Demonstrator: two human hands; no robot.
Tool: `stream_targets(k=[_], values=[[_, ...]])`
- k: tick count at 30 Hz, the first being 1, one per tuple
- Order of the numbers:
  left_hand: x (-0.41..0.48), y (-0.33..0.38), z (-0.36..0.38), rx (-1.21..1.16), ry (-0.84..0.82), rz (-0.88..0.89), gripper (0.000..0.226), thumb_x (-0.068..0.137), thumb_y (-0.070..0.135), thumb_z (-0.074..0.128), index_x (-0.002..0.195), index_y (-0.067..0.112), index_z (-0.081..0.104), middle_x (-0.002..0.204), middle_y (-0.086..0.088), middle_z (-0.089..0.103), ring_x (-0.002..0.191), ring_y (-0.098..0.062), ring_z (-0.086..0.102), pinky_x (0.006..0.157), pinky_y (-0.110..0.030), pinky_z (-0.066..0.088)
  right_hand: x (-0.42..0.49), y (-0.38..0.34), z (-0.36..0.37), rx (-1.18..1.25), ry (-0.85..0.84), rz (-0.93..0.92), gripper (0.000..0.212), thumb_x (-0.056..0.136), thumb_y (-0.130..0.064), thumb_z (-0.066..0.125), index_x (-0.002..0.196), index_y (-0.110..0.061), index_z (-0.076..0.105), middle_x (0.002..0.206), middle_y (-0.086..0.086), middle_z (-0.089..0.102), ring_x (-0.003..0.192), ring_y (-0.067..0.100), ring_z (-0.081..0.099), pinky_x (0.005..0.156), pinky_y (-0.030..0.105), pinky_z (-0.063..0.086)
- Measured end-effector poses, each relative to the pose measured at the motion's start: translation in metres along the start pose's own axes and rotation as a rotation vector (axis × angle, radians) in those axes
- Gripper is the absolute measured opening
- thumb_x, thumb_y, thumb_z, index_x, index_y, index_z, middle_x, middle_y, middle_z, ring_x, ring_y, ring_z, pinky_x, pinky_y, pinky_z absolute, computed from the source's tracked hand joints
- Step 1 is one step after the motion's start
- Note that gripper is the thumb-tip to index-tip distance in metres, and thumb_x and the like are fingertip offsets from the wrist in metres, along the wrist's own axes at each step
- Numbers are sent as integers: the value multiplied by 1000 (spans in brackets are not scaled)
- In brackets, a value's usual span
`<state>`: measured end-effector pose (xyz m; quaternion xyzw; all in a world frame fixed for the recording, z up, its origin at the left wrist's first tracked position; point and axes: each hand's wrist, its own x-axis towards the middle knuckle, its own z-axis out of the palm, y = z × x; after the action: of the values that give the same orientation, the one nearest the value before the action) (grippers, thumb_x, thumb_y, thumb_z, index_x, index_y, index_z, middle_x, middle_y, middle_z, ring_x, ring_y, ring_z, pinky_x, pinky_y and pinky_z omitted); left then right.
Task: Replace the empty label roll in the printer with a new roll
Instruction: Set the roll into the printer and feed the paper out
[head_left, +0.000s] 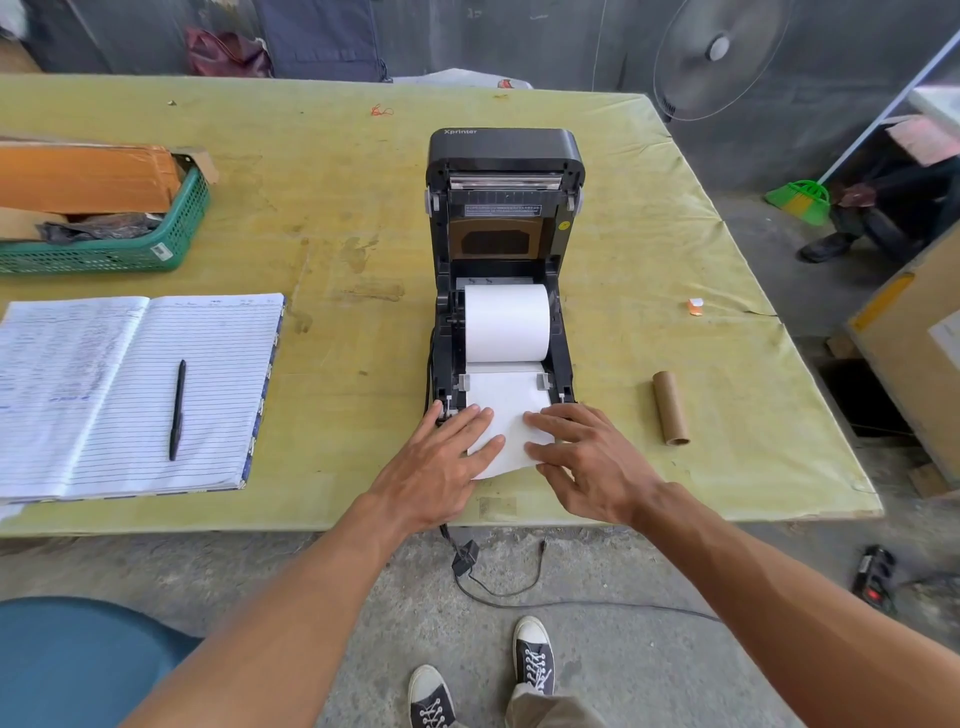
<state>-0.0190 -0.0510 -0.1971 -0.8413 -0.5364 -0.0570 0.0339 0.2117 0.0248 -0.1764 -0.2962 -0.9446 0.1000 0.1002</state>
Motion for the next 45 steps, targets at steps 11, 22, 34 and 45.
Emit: stream_targets(k=[11,22,34,45], values=[[2,1,-2,49,-13,28,63,70,23,81,131,19,62,146,-24,46,134,-37,46,102,-63,41,16,-2,-9,100,35,185,29,94,-28,63,114,-10,74,121,8,72,108,28,67,95,44,52],[9,-2,-14,-95,103,-38,49,83,25,45,124,11,67,107,-7,74,99,-21,68,104,-56,42,33,-5,5,-114,21,212,10,91,-15,66,100,-13,70,110,7,67,96,30,60,79,41,45],[37,-3,-23,-15,54,-141,22,69,8,86,77,11,66,65,-2,60,58,-23,56,53,-34,45,35,-11,3,-121,14,298,13,87,-17,72,88,-8,63,99,9,62,89,31,58,74,42,44],[39,2,-31,2,-44,-203,37,74,-11,66,70,17,43,65,-4,57,59,-23,52,52,-31,31,39,-20,0,-94,2,387,11,89,-16,69,91,-6,64,104,9,62,95,32,58,78,39,45]])
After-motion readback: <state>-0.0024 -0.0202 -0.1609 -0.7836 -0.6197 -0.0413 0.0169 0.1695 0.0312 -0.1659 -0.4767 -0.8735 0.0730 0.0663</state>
